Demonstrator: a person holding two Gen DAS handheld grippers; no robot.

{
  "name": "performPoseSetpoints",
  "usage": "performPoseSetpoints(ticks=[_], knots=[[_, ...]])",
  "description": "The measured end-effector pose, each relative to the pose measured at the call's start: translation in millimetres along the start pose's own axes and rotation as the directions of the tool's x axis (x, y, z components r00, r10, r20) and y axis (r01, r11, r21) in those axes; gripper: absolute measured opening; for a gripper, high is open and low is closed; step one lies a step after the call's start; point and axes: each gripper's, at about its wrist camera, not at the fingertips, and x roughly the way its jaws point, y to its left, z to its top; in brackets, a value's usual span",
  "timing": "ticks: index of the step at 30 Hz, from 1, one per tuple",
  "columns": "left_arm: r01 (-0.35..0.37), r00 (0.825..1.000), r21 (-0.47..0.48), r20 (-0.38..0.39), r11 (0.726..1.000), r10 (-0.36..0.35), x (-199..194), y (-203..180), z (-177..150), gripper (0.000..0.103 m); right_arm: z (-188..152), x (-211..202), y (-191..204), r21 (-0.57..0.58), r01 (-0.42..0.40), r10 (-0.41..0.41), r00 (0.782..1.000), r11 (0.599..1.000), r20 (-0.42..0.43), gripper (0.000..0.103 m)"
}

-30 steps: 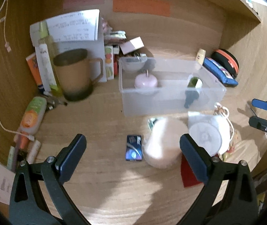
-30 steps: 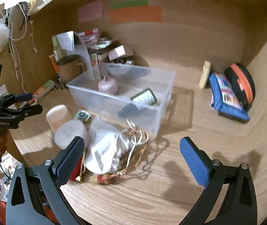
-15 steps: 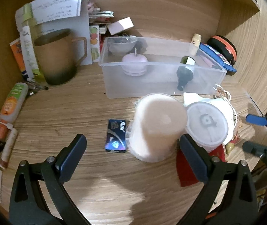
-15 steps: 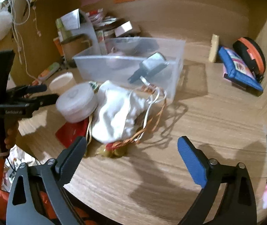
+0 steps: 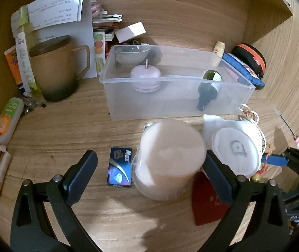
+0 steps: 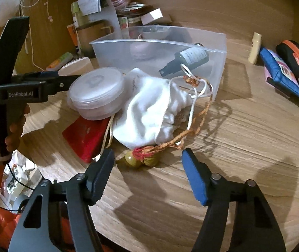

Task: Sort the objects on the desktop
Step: 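Grasp the white cylindrical container with the left tool while the right tool grasps the olive gourd charm, then lift and carry the white container and gourd charm over the clear box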

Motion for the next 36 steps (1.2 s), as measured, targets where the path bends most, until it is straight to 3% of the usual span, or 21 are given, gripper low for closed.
performPoseSetpoints(ticks=[5,9,19,26,36], knots=[[-0.001,1.000,-0.018,-0.004,1.000,0.001,7,2,3,0.098,-2,3,9,-0.060,0.047,-0.045,0.999,0.997,0.019,0.051],[0.007,1.000,0.005,-0.005,1.000,-0.007,10,-5,3,0.081,-3,1,7,-0.063,0.048,-0.046,0.999,0.997,0.027,0.040],[0.030,1.000,0.015,-0.005,0.999,-0.030,12,-13,4,0.058,-9,-11,-16,0.014,0.069,-0.070,0.997,0.998,0.028,0.040],[0.020,1.000,0.016,0.004,1.000,-0.020,12,-13,4,0.058,-6,-31,-45,0.111,0.119,-0.126,0.990,0.987,0.056,0.040],[0.021,1.000,0.003,-0.009,1.000,-0.021,12,-10,9,0.057,15,-50,-73,0.184,0.084,-0.109,0.986,0.979,0.129,0.040]])
